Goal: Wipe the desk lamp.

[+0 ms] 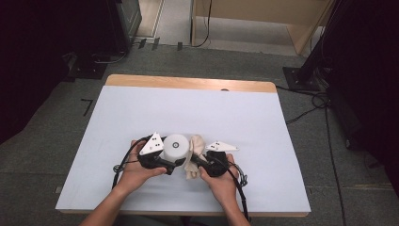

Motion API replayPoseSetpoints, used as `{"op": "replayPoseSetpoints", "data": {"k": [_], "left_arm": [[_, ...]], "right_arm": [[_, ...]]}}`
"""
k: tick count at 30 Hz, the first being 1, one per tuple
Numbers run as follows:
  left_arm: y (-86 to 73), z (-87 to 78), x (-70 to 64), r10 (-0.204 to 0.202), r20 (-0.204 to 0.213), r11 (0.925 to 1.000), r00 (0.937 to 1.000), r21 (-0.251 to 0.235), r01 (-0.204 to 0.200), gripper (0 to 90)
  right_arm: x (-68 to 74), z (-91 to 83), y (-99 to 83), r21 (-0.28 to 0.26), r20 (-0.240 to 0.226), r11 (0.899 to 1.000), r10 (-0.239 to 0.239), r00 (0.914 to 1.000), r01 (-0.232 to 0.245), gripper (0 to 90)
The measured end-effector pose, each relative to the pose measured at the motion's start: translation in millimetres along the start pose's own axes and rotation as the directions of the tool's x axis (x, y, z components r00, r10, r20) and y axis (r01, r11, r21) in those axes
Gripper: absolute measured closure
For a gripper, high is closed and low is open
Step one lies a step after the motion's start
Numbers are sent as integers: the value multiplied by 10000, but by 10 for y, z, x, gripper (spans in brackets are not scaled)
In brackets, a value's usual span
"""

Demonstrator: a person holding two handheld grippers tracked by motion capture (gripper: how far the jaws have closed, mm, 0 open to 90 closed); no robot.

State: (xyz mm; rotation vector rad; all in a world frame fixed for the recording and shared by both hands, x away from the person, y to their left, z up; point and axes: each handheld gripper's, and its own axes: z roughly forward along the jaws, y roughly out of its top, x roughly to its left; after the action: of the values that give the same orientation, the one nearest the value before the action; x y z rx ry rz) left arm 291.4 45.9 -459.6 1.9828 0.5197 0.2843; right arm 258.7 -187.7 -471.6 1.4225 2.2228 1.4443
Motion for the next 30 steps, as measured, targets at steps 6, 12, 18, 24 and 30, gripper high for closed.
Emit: {"op": "replayPoseSetpoints", "data": {"k": [6,12,18,24,30], "left_arm": [[0,-1,-1,-9,-7,10000,10000,-2,9,83],[6,-22,-47,-333,-381,9994,9987,-23,333,74],[35,-26,-168,-1039,-1578,9945,9820,-36,1047,0],[38,96,-392,-1183,-3517,9886,9286,464,1436,0],[20,75,-358,-1227,-3255,9893,9375,354,1417,82]], "right_arm": [[-94,162,-113,1036,108,9942,276,9996,-285,841],[-115,164,-112,1047,114,9943,181,9998,-192,839],[-178,145,-118,1100,156,9933,330,9993,-345,839],[-203,125,-116,1058,261,9933,444,9987,-469,838],[-200,128,-117,1057,260,9935,397,9989,-422,838]]}}
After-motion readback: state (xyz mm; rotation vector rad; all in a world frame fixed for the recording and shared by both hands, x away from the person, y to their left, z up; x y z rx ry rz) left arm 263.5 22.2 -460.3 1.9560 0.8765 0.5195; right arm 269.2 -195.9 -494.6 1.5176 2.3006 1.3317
